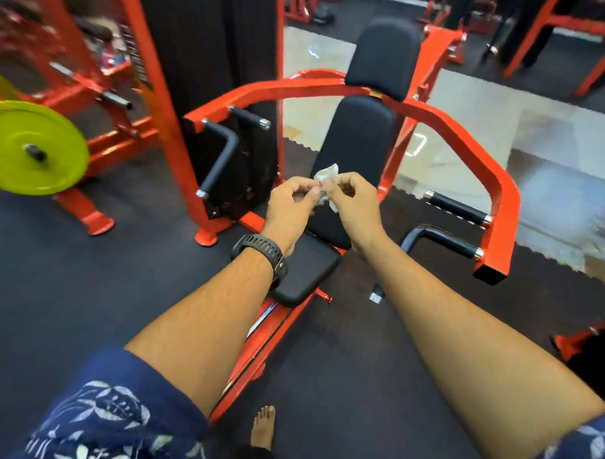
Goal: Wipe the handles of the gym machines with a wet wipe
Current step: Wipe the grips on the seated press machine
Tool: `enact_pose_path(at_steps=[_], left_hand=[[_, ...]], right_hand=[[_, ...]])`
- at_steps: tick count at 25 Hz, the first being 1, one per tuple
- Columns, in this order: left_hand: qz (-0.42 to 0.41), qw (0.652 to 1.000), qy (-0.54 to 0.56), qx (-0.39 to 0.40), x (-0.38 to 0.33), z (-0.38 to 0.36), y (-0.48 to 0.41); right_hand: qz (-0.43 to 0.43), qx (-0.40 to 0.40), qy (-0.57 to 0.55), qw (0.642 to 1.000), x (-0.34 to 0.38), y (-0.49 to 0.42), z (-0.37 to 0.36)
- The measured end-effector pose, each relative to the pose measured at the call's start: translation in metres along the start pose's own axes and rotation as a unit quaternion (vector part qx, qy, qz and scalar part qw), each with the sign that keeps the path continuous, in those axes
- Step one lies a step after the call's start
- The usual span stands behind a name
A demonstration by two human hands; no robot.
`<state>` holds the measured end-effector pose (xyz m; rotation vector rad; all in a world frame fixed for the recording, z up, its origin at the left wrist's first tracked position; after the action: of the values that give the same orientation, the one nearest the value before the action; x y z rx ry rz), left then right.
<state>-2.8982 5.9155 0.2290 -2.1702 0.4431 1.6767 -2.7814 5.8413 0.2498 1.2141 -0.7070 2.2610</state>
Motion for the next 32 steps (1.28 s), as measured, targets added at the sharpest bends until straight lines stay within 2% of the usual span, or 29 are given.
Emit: enact_pose_path(at_steps=[7,12,15,21,24,32], left_hand=[[-0.032,0.994,-0.025,-0.104,-0.089,0.1,0.097],[-0.075,0.969,-0.096,-0.216,-0.138,0.204,0.138],[-0.104,0.956,-0.094,-0.259,-0.163,0.261,0.156],[-0.088,0.967,-0.059,-0.23,-0.195,0.387,0.198],[-0.074,0.976,-0.064,-0.196,-0.214,0.442,0.213],[-0.085,0.976,-0.086,-0.181,-0.233,0.521,0.183]], right_hand=[[0.073,0.058,-0.037,0.995,0.099,0.073,-0.063],[0.115,0.136,-0.102,0.979,0.178,0.124,-0.129],[0.123,0.188,-0.152,0.963,0.221,0.158,-0.173],[0.122,0.202,-0.162,0.958,0.291,0.226,-0.274],[0.138,0.17,-0.136,0.966,0.327,0.251,-0.318],[0.069,0.109,-0.166,0.978,0.366,0.26,-0.375]])
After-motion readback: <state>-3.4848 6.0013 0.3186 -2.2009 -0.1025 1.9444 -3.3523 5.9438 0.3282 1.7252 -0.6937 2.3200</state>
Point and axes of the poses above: each hand's wrist, its own y-axis away from the middle knuckle, its own z-axis out of the back of the hand, x = y × z, the point moved 5 cm from there along -y, towards the middle knuckle, and after that the axes turned 15 degrees about y, right-handed, at the moved point
